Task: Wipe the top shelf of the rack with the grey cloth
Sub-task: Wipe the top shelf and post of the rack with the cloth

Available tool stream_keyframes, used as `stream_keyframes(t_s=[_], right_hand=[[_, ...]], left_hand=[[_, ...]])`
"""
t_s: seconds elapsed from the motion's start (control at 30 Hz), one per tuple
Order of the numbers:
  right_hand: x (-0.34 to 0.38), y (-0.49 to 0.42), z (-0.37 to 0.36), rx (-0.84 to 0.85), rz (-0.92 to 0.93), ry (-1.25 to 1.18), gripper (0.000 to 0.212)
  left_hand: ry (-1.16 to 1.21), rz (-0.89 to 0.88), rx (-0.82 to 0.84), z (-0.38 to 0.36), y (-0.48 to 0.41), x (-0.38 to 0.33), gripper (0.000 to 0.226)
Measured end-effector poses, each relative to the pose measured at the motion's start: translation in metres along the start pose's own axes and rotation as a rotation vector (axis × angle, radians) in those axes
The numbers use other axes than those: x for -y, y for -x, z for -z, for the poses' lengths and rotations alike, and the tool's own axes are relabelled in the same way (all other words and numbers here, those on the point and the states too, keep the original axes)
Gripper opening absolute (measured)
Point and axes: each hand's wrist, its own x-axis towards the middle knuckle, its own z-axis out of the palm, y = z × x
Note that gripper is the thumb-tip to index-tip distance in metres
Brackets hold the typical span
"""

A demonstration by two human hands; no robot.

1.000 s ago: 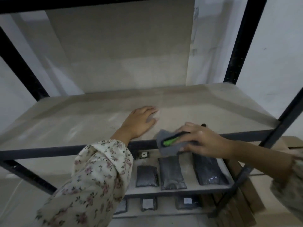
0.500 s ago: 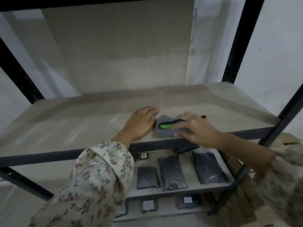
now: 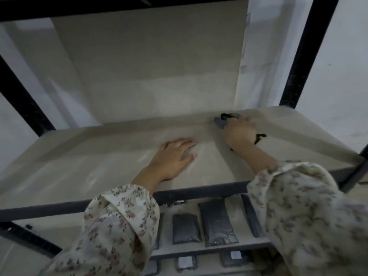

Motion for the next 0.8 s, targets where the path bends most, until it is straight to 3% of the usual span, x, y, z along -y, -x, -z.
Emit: stream_keyframes(t_s=[0.1, 0.2, 0.27, 0.33, 0.47, 0.57, 0.67, 0.73, 0.8], right_hand=[[0.044, 0.006, -0.001, 0.07, 0.147, -0.079, 0.033], [0.049, -0.005, 0.003, 0.24, 0.256, -0.326, 0.037], [0.035, -0.032, 0.015, 0.208, 0.234, -0.5, 0.049], [0.017, -0.067, 0.014, 0.082, 0.158, -0.41, 0.058], [0.013, -0.089, -0.022, 0.06, 0.203, 0.01, 0.033], [0.036, -0.065, -0.028, 0.073, 0.47, -0.089, 0.033], [0.05, -0.049, -0.021, 0.297, 0.692, -0.361, 0.027], [0.043, -0.067, -0.011, 0.378, 0.682, -0.441, 0.026], [0.028, -0.098, -0.008, 0.268, 0.58, -0.356, 0.027]], left_hand=[[-0.009, 0.057, -0.029, -0.001, -0.005, 0.006, 0.05], [-0.021, 0.112, -0.062, -0.003, -0.006, 0.007, 0.053], [-0.022, 0.123, -0.081, -0.003, -0.004, 0.006, 0.058], [-0.001, 0.125, -0.093, -0.004, -0.003, 0.007, 0.06], [0.007, 0.146, -0.116, -0.006, -0.003, 0.009, 0.069], [0.004, 0.148, -0.113, -0.005, -0.003, 0.007, 0.071], [-0.008, 0.149, -0.114, -0.002, -0.003, 0.004, 0.071], [-0.009, 0.149, -0.117, -0.001, -0.003, 0.003, 0.069], [0.0, 0.155, -0.118, -0.001, -0.003, 0.004, 0.066]])
